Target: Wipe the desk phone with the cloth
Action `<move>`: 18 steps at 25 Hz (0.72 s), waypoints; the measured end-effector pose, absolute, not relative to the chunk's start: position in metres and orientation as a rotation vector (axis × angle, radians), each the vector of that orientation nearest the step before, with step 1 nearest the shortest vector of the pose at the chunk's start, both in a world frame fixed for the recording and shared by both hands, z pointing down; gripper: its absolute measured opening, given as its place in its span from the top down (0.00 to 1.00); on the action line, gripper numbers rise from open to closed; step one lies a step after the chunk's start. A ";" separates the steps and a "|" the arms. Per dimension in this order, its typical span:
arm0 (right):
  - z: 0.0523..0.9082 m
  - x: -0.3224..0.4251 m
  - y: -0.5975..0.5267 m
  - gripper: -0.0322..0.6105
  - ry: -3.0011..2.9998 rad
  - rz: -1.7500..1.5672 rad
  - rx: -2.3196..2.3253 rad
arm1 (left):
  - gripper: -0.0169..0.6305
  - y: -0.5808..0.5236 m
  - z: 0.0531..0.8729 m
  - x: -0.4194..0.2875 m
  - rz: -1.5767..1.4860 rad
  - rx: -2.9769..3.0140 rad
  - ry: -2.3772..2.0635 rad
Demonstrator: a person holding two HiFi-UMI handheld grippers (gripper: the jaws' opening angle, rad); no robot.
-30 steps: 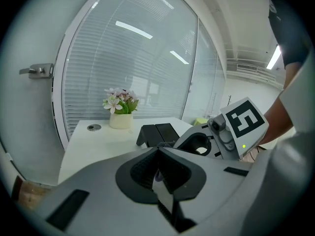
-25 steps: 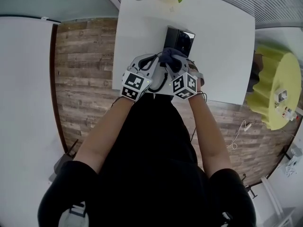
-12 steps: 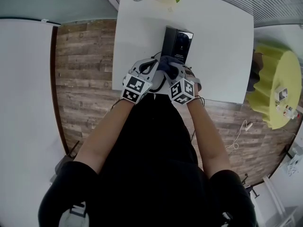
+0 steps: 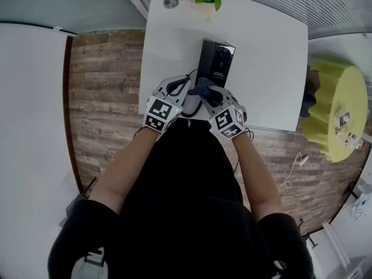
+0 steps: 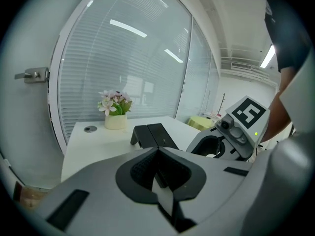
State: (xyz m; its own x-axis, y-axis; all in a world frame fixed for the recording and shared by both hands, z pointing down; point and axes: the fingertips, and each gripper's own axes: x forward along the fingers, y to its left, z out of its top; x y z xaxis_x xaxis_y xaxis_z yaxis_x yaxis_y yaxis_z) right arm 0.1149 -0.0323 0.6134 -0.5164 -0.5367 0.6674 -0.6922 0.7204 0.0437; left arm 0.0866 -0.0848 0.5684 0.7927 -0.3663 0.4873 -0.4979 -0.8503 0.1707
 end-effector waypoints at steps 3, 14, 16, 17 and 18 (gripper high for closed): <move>0.573 0.119 -0.040 0.77 -2.329 0.303 1.019 | 0.96 -0.092 0.537 0.085 0.582 2.726 -0.673; 0.411 0.145 -0.066 0.77 -2.612 0.267 1.394 | 0.96 -0.094 0.415 0.090 0.364 2.902 -0.651; 0.387 0.146 -0.068 0.77 -2.644 0.227 1.423 | 0.96 -0.092 0.396 0.092 0.331 2.923 -0.634; 0.377 0.147 -0.069 0.77 -2.657 0.207 1.435 | 0.96 -0.091 0.387 0.093 0.310 2.931 -0.626; 0.366 0.147 -0.070 0.77 -2.667 0.188 1.445 | 0.96 -0.090 0.377 0.094 0.290 2.939 -0.618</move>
